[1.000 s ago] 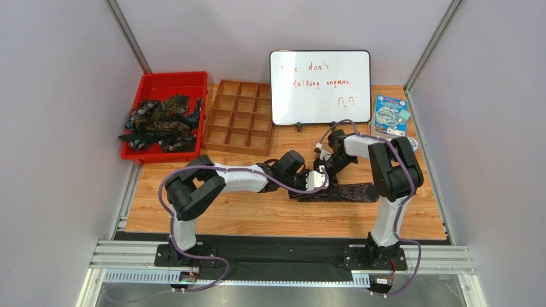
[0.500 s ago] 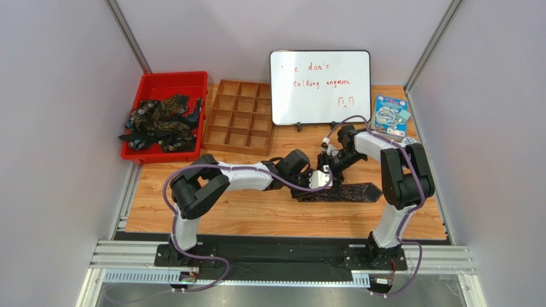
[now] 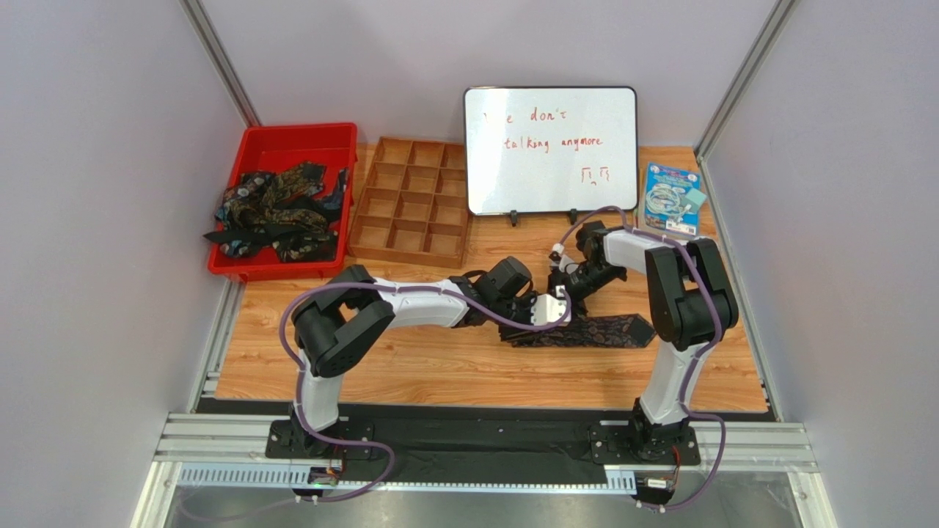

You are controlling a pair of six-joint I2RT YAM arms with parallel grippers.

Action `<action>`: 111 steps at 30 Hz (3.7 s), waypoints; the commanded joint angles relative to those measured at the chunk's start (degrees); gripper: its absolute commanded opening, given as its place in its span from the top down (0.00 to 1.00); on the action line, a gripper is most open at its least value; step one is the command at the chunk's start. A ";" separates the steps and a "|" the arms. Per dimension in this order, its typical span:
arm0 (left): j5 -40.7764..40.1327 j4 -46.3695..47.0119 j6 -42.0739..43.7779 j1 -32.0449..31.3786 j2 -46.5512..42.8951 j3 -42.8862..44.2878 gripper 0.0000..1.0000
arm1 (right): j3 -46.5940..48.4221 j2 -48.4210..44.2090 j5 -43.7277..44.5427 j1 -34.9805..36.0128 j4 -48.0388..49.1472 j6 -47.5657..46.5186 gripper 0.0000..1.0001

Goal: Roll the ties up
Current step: Roll the tie at the center of the board.

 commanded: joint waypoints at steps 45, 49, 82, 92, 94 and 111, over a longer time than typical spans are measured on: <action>3.16 18.49 -12.41 2.99 -4.08 -8.84 0.17 | 1.46 9.40 12.90 -1.92 8.08 -2.26 1.00; 3.17 18.75 -13.55 2.72 -3.20 -7.71 0.20 | 1.20 9.22 12.90 -1.92 8.44 -1.47 1.00; -2.90 6.19 -11.97 3.16 -5.92 -7.79 0.85 | 4.98 7.46 12.45 -4.21 0.88 -3.75 0.91; -5.89 -0.57 -9.26 3.25 -10.59 -5.95 0.83 | 3.83 10.37 15.98 -4.12 -0.26 -3.40 0.91; -6.33 -2.33 -8.64 3.16 -7.87 -5.07 0.82 | 4.10 9.75 15.36 -4.21 -0.18 -3.66 0.91; -6.42 -5.33 -6.88 2.81 -1.62 -3.92 0.73 | 3.05 -1.33 -5.82 -1.57 2.55 2.75 0.56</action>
